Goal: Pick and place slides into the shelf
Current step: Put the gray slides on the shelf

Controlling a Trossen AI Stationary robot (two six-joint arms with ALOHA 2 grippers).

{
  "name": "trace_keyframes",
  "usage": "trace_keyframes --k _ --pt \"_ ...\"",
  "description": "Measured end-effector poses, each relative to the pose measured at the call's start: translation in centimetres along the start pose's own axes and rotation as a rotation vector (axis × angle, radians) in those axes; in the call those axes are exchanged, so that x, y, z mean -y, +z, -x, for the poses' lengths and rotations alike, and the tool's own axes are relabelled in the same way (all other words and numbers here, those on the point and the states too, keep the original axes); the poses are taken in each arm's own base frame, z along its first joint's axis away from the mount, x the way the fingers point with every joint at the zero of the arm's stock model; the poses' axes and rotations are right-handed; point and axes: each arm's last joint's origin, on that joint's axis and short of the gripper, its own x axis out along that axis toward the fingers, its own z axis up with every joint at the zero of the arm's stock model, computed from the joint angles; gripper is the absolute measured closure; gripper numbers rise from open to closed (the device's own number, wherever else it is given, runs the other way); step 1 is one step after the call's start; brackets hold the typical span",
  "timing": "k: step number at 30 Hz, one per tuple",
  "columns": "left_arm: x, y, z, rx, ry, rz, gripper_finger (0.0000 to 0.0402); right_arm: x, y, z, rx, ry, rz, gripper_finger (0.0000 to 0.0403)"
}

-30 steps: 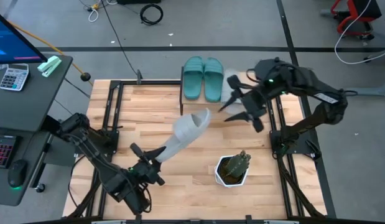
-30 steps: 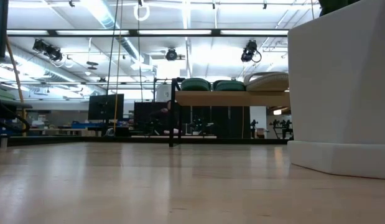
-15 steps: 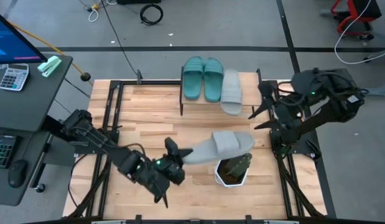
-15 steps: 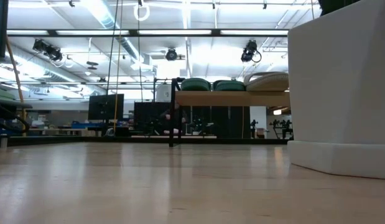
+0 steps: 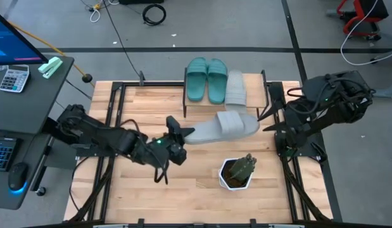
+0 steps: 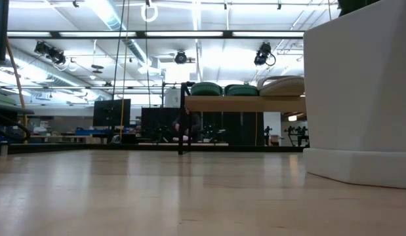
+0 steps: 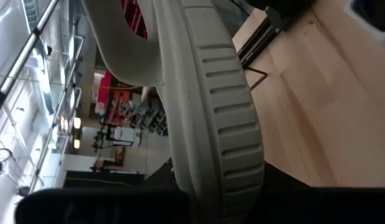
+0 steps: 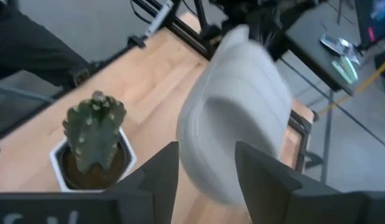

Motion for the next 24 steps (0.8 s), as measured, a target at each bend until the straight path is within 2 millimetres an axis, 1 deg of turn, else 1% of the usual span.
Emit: trace_keyframes --k 5,12,17,21,24 --pt "-2.2 -1.3 0.7 0.051 -0.033 -0.014 0.0338 0.0 -0.3 0.1 -0.04 -0.033 -0.02 0.0241" --pt "-4.4 -3.0 1.2 0.147 -0.119 0.007 0.0338 0.0 -0.3 0.1 -0.05 -0.037 -0.014 0.0242" --pt "-5.2 -3.8 0.5 0.137 -0.116 -0.013 0.0338 0.2 0.0 -0.1 -0.021 -0.052 0.023 0.0242" --pt "-5.6 -4.3 -0.3 0.148 -0.136 -0.017 0.0338 0.3 0.3 -0.4 -0.008 -0.06 0.091 0.0241" --pt "-5.8 -4.5 -0.7 0.165 -0.149 -0.027 0.0338 0.5 0.4 -0.5 -0.018 -0.104 0.154 0.024"
